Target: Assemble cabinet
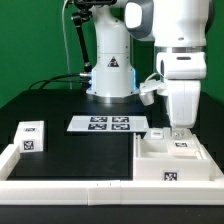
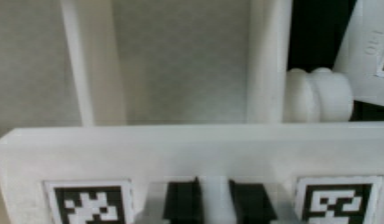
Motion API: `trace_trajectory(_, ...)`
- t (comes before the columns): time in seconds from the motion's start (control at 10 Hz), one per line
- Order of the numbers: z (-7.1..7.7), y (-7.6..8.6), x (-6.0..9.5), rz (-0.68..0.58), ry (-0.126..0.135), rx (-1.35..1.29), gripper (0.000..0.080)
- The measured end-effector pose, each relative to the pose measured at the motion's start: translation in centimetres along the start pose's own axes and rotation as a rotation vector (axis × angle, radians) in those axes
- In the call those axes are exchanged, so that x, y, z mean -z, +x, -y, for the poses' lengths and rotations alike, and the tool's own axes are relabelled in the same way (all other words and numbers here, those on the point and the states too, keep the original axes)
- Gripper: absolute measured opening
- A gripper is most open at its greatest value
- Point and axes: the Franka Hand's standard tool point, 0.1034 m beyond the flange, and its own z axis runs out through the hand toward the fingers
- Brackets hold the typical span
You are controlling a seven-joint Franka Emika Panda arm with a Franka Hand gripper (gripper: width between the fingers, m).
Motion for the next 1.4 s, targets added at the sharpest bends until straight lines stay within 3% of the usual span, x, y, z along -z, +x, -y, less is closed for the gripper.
trace_trajectory(0.3,-0.5,-0.1,0.0,0.001,0.0,0.007,0.007)
trace_trajectory(0.7,-4.3,0.2,-0.3,0.013,0.017,0.01,0.007)
trace_trajectory(0.9,-4.3,0.2,-0.4,0.024,0.04,0.027,0.0071)
trace_trajectory(1.3,-4.3,0.2,-0.3,0.02,0.031,0.032,0.0071)
trace_trajectory(1.4,-4.3,0.2,-0.2,0.016,0.023,0.03,0.0152)
